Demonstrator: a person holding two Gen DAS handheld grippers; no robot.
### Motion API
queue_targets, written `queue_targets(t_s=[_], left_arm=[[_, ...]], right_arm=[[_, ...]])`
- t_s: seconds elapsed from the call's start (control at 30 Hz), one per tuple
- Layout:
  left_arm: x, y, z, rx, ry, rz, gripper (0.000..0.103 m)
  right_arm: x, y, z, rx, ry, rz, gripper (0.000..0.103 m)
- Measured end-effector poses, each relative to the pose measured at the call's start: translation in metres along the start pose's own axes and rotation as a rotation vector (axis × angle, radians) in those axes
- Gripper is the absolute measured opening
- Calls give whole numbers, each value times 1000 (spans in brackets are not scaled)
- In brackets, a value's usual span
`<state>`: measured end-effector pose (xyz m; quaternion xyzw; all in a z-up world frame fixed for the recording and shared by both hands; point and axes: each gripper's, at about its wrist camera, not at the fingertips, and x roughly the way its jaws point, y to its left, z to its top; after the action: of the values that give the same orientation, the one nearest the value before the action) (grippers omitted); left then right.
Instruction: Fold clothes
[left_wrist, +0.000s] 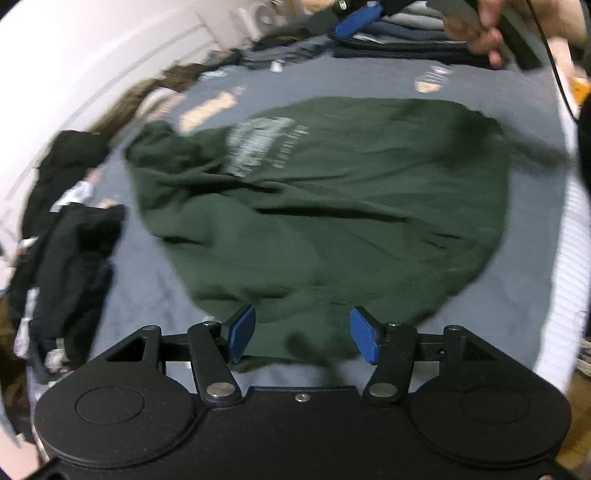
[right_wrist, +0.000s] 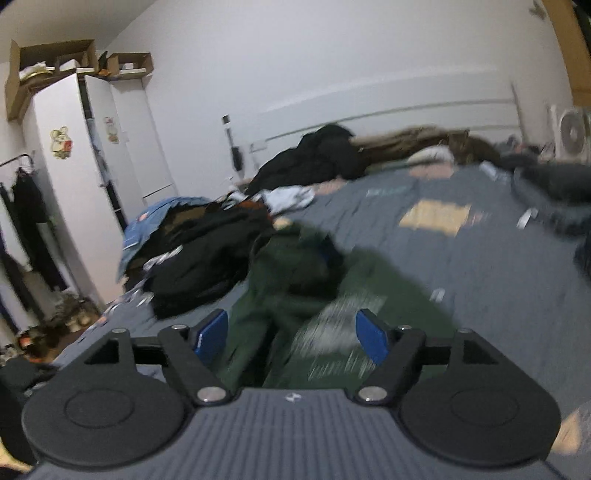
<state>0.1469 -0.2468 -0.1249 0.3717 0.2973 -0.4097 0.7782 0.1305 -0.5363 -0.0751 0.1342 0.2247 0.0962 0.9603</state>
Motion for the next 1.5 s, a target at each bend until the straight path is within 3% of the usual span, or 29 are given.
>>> queue_targets(t_s=[0.17, 0.3, 0.5, 0.67, 0.7, 0.73, 0.8, 0.87, 1.03, 1.17, 1.3, 1.4, 1.47, 1.5], left_arm=[[14, 8, 8, -55, 26, -33, 54], [25, 14, 14, -100, 47, -60, 35], [52, 23, 14, -184, 152, -103, 36], [64, 28, 8, -285, 178, -143, 36], [65, 29, 6, -317, 176, -160, 34], [64, 31, 4, -337, 170, -171, 21], [59, 33, -1, -362, 155, -166, 11], [50, 34, -6, -391, 136, -156, 8], [5, 31, -20, -457, 72, -151, 6], [-31, 23, -33, -537, 40, -151, 6], [-49, 1, -41, -407, 106, -40, 7], [-59, -4, -38, -300, 99, 19, 9], [-59, -11, -30, -199, 85, 46, 17], [-59, -15, -25, -144, 77, 61, 32]], right_arm=[[-2, -3, -40, 55, -1, 21, 76], [0, -2, -46, 30, -17, 54, 76], [-1, -9, -49, 54, -37, 91, 76], [3, -9, -53, 33, -17, 96, 76], [3, -9, -53, 37, -17, 100, 76], [3, -9, -53, 43, -19, 105, 76], [2, -10, -52, 58, -24, 116, 76], [0, -10, -51, 67, -27, 122, 76], [-2, -8, -51, 81, -23, 146, 76], [2, 5, -54, 55, 32, 207, 76], [8, 24, -61, 14, 76, 258, 76], [8, 31, -64, -4, 95, 277, 76], [7, 33, -65, -7, 104, 280, 76], [7, 33, -66, -9, 109, 282, 76]])
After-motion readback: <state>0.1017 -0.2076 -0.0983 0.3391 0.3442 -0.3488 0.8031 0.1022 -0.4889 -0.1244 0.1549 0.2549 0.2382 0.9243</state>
